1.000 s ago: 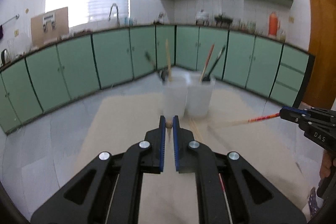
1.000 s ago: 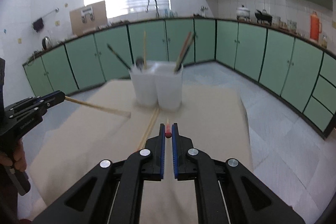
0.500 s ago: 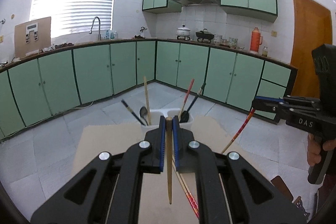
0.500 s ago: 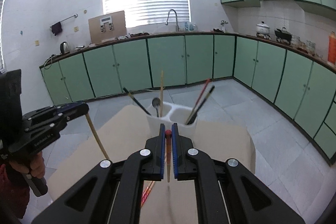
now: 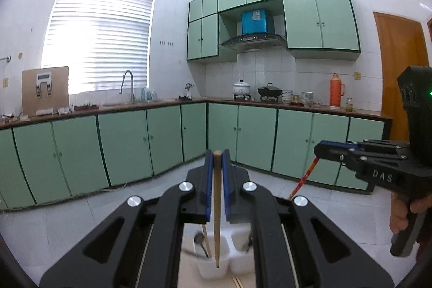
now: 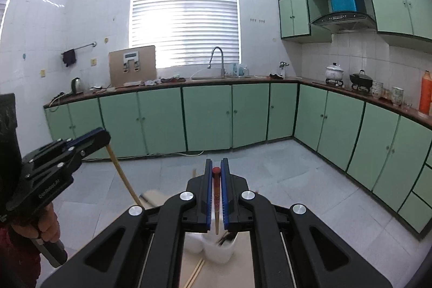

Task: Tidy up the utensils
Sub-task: 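Carry both chopsticks into the white holder and open both tools, then move both tools back over the remaining red-patterned chopsticks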

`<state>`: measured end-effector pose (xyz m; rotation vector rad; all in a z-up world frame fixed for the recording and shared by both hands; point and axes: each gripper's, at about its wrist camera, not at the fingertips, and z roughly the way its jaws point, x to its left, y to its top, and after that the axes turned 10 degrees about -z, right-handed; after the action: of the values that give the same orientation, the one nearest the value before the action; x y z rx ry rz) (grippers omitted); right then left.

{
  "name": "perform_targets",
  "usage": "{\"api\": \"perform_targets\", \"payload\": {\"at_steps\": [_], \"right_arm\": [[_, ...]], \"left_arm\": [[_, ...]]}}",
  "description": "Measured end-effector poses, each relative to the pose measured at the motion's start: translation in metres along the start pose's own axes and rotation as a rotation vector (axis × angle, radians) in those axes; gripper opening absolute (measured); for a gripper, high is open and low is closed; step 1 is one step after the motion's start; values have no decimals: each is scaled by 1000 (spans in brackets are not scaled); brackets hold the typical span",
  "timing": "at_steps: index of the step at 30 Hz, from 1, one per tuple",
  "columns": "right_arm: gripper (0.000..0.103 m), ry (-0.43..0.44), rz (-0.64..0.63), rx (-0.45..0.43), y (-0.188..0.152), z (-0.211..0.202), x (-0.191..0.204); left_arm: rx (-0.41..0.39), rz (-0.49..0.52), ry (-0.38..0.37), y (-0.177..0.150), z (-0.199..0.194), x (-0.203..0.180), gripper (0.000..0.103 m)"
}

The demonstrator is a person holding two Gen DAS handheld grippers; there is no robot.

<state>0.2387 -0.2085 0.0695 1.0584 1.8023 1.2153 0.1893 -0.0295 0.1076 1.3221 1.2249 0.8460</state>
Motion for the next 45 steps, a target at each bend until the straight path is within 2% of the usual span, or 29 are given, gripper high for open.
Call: {"api": "perform_targets", "payload": {"at_steps": [7, 12, 19, 24, 26, 28, 30, 32, 33, 34, 35, 40, 45], "right_arm": [[6, -23, -6, 89, -22, 65, -6], [6, 2, 3, 141, -51, 90, -1], [6, 16, 31, 193, -78, 106, -1], [7, 2, 27, 207, -90, 105, 2], [9, -7, 31, 208, -93, 101, 1], [11, -20, 31, 208, -95, 98, 0], [13, -35, 35, 203, -96, 93, -3], [23, -43, 43, 194, -95, 88, -6], [27, -55, 48, 185, -96, 83, -7], [38, -67, 50, 177, -97, 79, -7], [49, -81, 53, 167, -99, 74, -7], [68, -106, 76, 137, -118, 48, -2], [86, -134, 101, 144, -149, 27, 13]], "left_arm": [[26, -3, 29, -24, 69, 2, 6], [101, -16, 53, -55, 105, 14, 6], [200, -23, 71, -87, 127, 38, 7], [239, -31, 72, -101, 126, 50, 9], [244, -37, 75, -105, 122, 55, 14], [241, -45, 81, -107, 116, 59, 30], [233, -53, 85, -106, 109, 61, 35], [223, -64, 88, -104, 100, 65, 41], [217, -68, 91, -104, 96, 65, 50], [209, -74, 98, -103, 89, 67, 58], [203, -78, 102, -103, 84, 67, 60], [192, -69, 118, -111, 51, 61, 78], [216, -60, 133, -129, 20, 56, 86]]}}
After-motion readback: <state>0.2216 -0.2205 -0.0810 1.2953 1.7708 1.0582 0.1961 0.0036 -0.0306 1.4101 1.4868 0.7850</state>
